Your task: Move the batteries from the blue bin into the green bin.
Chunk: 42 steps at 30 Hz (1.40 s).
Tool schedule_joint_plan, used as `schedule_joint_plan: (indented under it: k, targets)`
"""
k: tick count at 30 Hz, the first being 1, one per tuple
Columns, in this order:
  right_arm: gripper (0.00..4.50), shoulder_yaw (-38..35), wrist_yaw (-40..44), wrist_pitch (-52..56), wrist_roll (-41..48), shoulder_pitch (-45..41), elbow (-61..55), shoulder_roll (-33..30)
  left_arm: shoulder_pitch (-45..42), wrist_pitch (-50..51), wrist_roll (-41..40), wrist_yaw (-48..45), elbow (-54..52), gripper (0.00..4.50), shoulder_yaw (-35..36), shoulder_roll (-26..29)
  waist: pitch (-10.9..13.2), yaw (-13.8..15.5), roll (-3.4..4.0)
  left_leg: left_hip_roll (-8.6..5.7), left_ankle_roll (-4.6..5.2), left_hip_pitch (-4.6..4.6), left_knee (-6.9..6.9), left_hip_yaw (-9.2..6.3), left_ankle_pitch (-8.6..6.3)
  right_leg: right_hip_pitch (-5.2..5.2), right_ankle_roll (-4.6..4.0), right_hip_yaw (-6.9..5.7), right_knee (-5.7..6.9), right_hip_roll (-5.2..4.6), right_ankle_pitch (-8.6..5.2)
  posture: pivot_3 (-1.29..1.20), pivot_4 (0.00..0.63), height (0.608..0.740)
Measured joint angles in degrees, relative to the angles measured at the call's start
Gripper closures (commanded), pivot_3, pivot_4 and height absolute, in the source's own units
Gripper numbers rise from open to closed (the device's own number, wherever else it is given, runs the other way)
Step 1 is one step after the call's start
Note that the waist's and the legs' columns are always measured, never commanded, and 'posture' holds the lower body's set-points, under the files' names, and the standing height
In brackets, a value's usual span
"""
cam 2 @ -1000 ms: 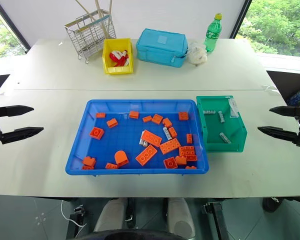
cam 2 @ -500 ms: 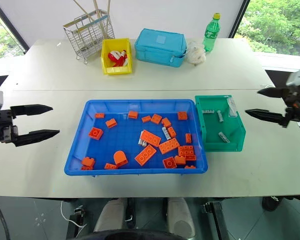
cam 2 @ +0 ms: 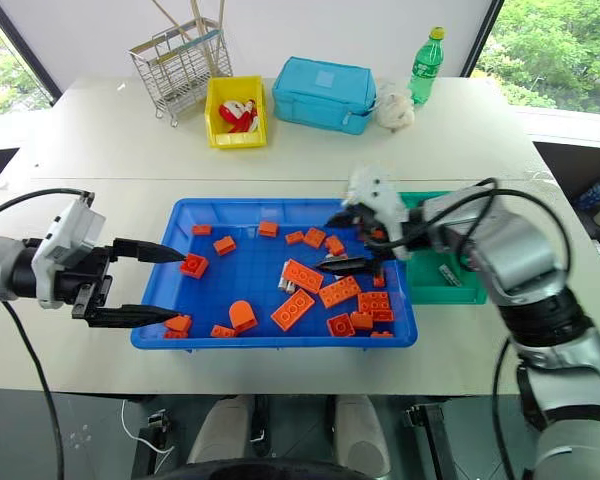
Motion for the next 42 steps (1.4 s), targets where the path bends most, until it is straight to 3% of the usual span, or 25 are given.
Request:
schedule_joint_plan:
  k: [9,21,24,28,29,37,42]
  targets:
    - [0.22,8.28,-4.55,5.5,-2.94,-1.31,-0.25,4.73,-4.39,-0.32,1.77,0.93,1.24,0.0,-2.4,-1.86,-0.02,0.0,-0.06,0.0,0.0,-0.02,0.0,-0.05,0.0,0.02,0.02,-0.05,0.01,0.02,0.01,0.0,0.15,0.736]
    - [0.22,13.21,-7.64,0.49,-10.18,1.44,5.59,8.34,-5.53,0.03,1.8,1.45,1.51,0.0,-3.16,-2.61,-0.03,0.04,-0.07,0.01,0.01,0.0,0.01,-0.1,0.0,0.03,0.03,-0.07,0.05,0.06,0.01,0.0,0.15,0.736]
    - [1.03,13.19,-7.94,-1.12,-11.31,1.47,7.83,9.35,-6.28,0.03,1.81,1.56,1.76,0.0,-3.56,-2.86,-0.03,-0.01,-0.07,0.01,0.01,0.0,0.01,-0.09,0.0,0.04,0.03,-0.06,0.05,0.06,0.01,0.0,0.15,0.736]
    - [3.06,12.63,-7.38,-1.42,-11.3,1.52,8.06,9.25,-6.29,0.03,1.82,1.63,1.87,0.0,-3.99,-3.49,-0.03,-0.04,-0.07,0.01,0.01,0.0,0.01,-0.12,0.0,0.04,0.09,-0.08,0.06,0.08,0.05,0.0,0.15,0.736]
    - [3.39,12.37,-7.15,-1.3,-11.21,1.6,7.88,9.05,-6.35,0.03,1.89,1.6,1.98,0.0,-4.14,-3.5,-0.03,-0.03,-0.07,0.02,0.01,0.0,0.01,-0.12,0.0,0.03,0.08,-0.08,0.06,0.08,0.04,0.0,0.15,0.736]
    - [3.39,9.02,-5.25,1.25,-8.99,-0.85,6.39,8.85,-7.61,-0.11,2.66,1.59,3.03,0.0,-4.57,-3.83,-0.03,-0.15,-0.07,0.02,0.01,0.0,0.01,-0.12,0.0,0.03,0.07,-0.08,0.06,0.09,0.04,0.0,0.15,0.736]
    - [3.39,10.83,-6.03,-0.54,-9.52,-10.65,11.05,19.89,-8.37,-0.29,3.25,1.7,3.19,0.0,-4.96,-4.82,-0.03,-0.49,-0.08,0.06,0.01,0.05,0.0,-0.23,0.0,-0.02,0.15,-0.11,0.27,0.2,0.08,0.0,0.15,0.736]
